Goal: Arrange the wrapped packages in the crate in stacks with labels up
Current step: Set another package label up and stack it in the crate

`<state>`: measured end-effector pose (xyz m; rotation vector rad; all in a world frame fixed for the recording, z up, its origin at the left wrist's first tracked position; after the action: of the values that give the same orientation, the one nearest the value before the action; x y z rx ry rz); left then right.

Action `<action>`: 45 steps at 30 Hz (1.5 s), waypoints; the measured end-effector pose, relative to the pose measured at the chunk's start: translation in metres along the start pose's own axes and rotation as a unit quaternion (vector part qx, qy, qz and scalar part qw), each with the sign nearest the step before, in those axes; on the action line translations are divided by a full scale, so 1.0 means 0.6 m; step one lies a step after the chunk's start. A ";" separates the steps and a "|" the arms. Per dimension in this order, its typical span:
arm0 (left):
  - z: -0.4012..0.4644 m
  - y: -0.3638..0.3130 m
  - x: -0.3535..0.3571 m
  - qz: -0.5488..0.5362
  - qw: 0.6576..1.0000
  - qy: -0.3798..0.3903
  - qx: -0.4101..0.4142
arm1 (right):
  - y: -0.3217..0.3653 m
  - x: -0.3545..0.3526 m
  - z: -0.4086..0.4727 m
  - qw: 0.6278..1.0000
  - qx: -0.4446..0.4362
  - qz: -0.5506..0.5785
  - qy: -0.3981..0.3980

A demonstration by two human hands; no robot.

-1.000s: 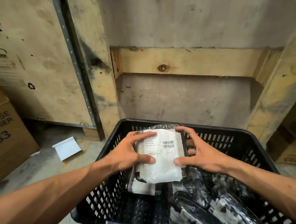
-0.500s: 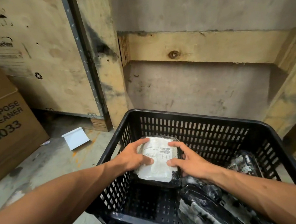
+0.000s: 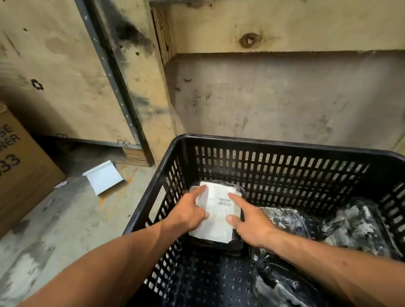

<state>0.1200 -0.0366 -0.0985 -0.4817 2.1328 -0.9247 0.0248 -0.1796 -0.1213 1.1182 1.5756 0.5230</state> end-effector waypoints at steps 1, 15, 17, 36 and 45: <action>0.000 0.002 0.001 -0.004 1.000 0.004 -0.006 | -0.001 0.002 -0.001 1.000 0.002 -0.008 0.004; -0.041 -0.005 0.006 0.353 0.931 0.094 0.018 | 0.036 0.001 -0.021 0.915 -0.112 -0.351 0.165; -0.036 -0.004 0.004 0.364 0.926 0.096 0.013 | 0.029 0.005 -0.025 0.906 -0.110 -0.364 0.185; -0.033 -0.008 -0.001 0.340 0.937 0.069 0.036 | 0.019 0.005 -0.018 0.894 -0.119 -0.376 0.214; -0.104 -0.083 0.053 0.291 0.939 0.064 0.173 | 0.016 -0.112 -0.124 0.914 -0.122 -0.354 0.154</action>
<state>0.0543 -0.0596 -0.0484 0.3833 1.9868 -0.9606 -0.0417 -0.2170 -0.0557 0.2283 1.9808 0.3914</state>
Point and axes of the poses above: each hand's wrist, its own z-axis towards the middle knuckle, its own x-axis out of the palm, y = z × x, the point moved 7 cm from there along z, towards the middle knuckle, and after that the axes turned 3 degrees about -x, right-handed, at the moved point
